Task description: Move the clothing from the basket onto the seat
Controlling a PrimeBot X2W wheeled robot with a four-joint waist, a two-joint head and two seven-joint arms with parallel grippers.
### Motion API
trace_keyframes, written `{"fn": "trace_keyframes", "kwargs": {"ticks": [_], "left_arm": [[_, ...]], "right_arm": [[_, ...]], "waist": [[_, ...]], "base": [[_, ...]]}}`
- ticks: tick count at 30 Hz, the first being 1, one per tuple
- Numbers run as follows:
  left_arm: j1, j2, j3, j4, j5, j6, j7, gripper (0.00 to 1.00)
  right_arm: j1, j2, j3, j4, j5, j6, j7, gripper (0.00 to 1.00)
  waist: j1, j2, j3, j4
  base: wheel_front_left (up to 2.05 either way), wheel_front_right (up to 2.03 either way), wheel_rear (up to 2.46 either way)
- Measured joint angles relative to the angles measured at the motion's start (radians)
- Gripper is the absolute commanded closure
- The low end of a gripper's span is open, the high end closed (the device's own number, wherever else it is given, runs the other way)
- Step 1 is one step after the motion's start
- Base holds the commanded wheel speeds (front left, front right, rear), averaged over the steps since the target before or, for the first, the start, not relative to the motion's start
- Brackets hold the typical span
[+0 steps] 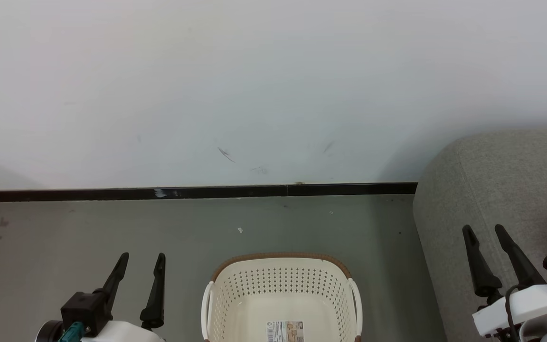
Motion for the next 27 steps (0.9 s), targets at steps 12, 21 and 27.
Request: {"fn": "trace_keyframes", "kwargs": {"ticks": [12, 21, 27], "left_arm": [[0.009, -0.014, 0.018, 0.000, 0.007, -0.017, 0.000, 0.00], [0.010, -0.023, 0.033, 0.000, 0.016, -0.027, 0.000, 0.00], [0.012, -0.034, 0.042, 0.000, 0.016, -0.036, 0.000, 0.00]], "right_arm": [[0.009, 0.007, -0.002, -0.001, -0.009, 0.000, 0.000, 0.00], [0.009, 0.009, -0.009, -0.003, -0.010, 0.000, 0.000, 0.00], [0.010, 0.011, -0.010, -0.003, -0.010, 0.000, 0.000, 0.00]], "waist": [[0.0000, 0.0000, 0.000, -0.001], [0.0000, 0.0000, 0.000, -0.001], [0.0000, 0.0000, 0.000, -0.002]], "base": [[0.00, 0.00, 0.00], [0.00, 0.00, 0.00], [0.00, 0.00, 0.00]]}}
